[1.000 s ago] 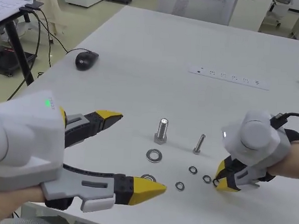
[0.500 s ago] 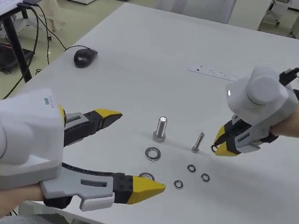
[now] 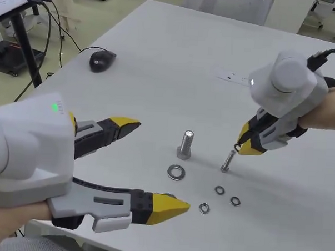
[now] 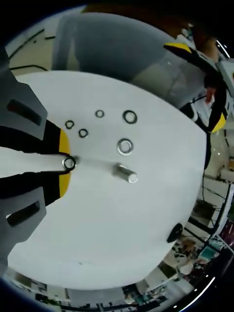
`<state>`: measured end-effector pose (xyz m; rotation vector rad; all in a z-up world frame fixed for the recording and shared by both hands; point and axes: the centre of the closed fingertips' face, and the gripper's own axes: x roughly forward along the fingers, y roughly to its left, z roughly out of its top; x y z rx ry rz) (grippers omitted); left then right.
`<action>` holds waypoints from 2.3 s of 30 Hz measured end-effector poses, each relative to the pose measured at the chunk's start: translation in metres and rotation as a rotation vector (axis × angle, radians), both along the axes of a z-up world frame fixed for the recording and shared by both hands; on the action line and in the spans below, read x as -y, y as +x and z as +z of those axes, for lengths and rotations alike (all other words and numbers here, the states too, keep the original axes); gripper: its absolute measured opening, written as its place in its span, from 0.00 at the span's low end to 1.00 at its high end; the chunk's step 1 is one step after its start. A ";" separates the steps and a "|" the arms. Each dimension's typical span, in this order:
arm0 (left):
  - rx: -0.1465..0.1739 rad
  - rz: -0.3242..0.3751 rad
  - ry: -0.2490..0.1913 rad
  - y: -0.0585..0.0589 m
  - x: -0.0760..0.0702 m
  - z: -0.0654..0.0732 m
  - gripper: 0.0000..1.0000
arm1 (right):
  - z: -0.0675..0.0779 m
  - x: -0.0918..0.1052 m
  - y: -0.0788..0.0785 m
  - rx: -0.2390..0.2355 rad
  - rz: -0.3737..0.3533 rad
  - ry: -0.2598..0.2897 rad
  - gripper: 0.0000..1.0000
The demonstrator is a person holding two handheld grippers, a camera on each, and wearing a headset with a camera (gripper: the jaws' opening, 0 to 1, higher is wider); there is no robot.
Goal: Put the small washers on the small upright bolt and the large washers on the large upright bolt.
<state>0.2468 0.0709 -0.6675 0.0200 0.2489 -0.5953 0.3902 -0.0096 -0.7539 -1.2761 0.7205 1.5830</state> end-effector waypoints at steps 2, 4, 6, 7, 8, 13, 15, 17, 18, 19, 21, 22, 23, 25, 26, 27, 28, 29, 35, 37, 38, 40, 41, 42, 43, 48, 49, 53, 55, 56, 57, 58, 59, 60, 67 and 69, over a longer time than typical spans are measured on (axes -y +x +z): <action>-0.001 0.001 0.002 0.000 -0.001 0.000 0.88 | -0.001 -0.001 -0.001 -0.001 0.007 -0.002 0.12; -0.001 0.007 -0.001 -0.001 -0.002 0.000 0.88 | -0.003 -0.002 -0.002 -0.003 0.011 -0.007 0.12; 0.001 0.009 -0.005 -0.001 -0.003 0.000 0.88 | -0.005 -0.002 -0.002 -0.006 0.011 -0.012 0.12; -0.001 0.010 -0.005 -0.001 -0.003 0.000 0.88 | -0.006 -0.002 -0.002 -0.005 0.012 -0.014 0.12; -0.001 0.010 -0.002 -0.001 -0.003 -0.001 0.88 | -0.006 -0.003 -0.002 -0.001 0.016 -0.012 0.12; -0.002 0.010 -0.006 -0.002 -0.003 0.000 0.88 | -0.009 -0.003 0.000 -0.001 0.015 -0.021 0.12; -0.001 0.010 -0.003 -0.002 -0.003 -0.001 0.88 | -0.011 -0.002 0.001 0.003 0.015 -0.025 0.12; -0.003 0.008 -0.006 -0.002 -0.003 -0.001 0.88 | -0.013 -0.002 0.001 -0.003 0.012 -0.025 0.12; -0.002 0.009 -0.006 -0.002 -0.003 -0.001 0.88 | -0.016 -0.002 0.001 -0.004 0.010 -0.030 0.12; -0.002 0.009 -0.006 -0.002 -0.003 -0.001 0.88 | -0.018 -0.001 0.001 -0.002 0.011 -0.033 0.13; -0.005 0.008 -0.008 -0.001 -0.003 -0.002 0.88 | -0.021 0.000 0.002 -0.001 0.012 -0.039 0.13; -0.006 0.009 -0.007 -0.001 -0.003 -0.002 0.88 | -0.024 0.000 0.002 -0.004 0.011 -0.041 0.13; -0.006 0.008 -0.006 -0.001 -0.003 -0.002 0.88 | -0.026 0.000 0.002 -0.006 0.009 -0.043 0.13; -0.007 0.008 -0.010 -0.001 -0.003 -0.002 0.88 | -0.031 -0.001 0.002 -0.009 0.014 -0.045 0.13; -0.008 0.008 -0.010 0.000 -0.003 -0.002 0.88 | -0.034 -0.001 0.002 -0.009 0.014 -0.045 0.13; -0.010 0.008 -0.009 0.000 -0.003 -0.003 0.88 | -0.035 -0.002 0.003 -0.010 0.015 -0.044 0.13; -0.010 0.005 -0.008 0.000 -0.002 -0.003 0.88 | -0.038 -0.002 0.002 -0.015 0.012 -0.045 0.13; -0.010 0.005 -0.007 0.001 -0.002 -0.003 0.88 | -0.039 -0.003 0.003 -0.015 0.010 -0.042 0.13; -0.005 -0.005 -0.005 0.002 0.000 0.000 0.88 | -0.056 -0.001 0.008 -0.013 0.004 -0.058 0.13; -0.006 -0.008 -0.002 0.002 0.001 0.000 0.88 | -0.063 -0.001 0.011 -0.014 0.005 -0.063 0.13; -0.007 -0.008 0.000 0.003 0.001 0.000 0.88 | -0.067 -0.001 0.012 -0.009 0.008 -0.067 0.13; -0.006 -0.007 -0.003 0.003 0.001 0.001 0.88 | -0.069 0.000 0.012 -0.007 0.015 -0.070 0.13; -0.005 -0.007 -0.003 0.003 0.001 0.001 0.88 | -0.070 0.000 0.012 -0.007 0.017 -0.071 0.13; -0.006 -0.006 -0.003 0.002 0.001 0.001 0.88 | -0.069 0.000 0.011 -0.003 0.023 -0.066 0.14; -0.006 -0.006 -0.002 0.002 0.001 0.001 0.88 | -0.068 0.000 0.010 -0.007 0.023 -0.061 0.15; -0.009 -0.005 0.007 0.001 0.001 0.000 0.88 | -0.059 0.002 0.007 -0.018 0.006 -0.047 0.16; -0.008 -0.005 0.007 0.001 0.001 0.000 0.88 | -0.057 0.002 0.006 -0.018 0.002 -0.043 0.16; -0.005 -0.004 0.012 0.000 0.001 0.002 0.88 | -0.050 0.008 0.004 -0.014 -0.016 -0.038 0.16; 0.003 -0.003 0.014 -0.001 0.002 0.005 0.88 | -0.045 0.010 0.001 -0.020 -0.027 -0.030 0.16; 0.004 -0.003 0.014 -0.001 0.002 0.006 0.88 | -0.043 0.012 -0.001 -0.021 -0.027 -0.029 0.16; 0.006 -0.003 0.017 -0.001 0.002 0.007 0.88 | -0.041 0.013 -0.004 -0.031 -0.033 -0.023 0.16; 0.007 -0.004 0.019 -0.002 0.002 0.007 0.88 | -0.040 0.014 -0.006 -0.036 -0.036 -0.018 0.16; 0.009 -0.005 0.022 -0.003 0.003 0.008 0.88 | -0.038 0.015 -0.010 -0.047 -0.041 -0.014 0.17; 0.010 -0.004 0.024 -0.003 0.003 0.008 0.88 | -0.037 0.016 -0.014 -0.058 -0.045 -0.008 0.17; 0.004 -0.003 0.039 -0.007 0.003 0.006 0.88 | -0.037 0.026 -0.041 -0.099 -0.031 -0.001 0.17; 0.000 -0.005 0.046 -0.008 0.002 0.004 0.88 | -0.038 0.028 -0.046 -0.104 -0.028 -0.003 0.17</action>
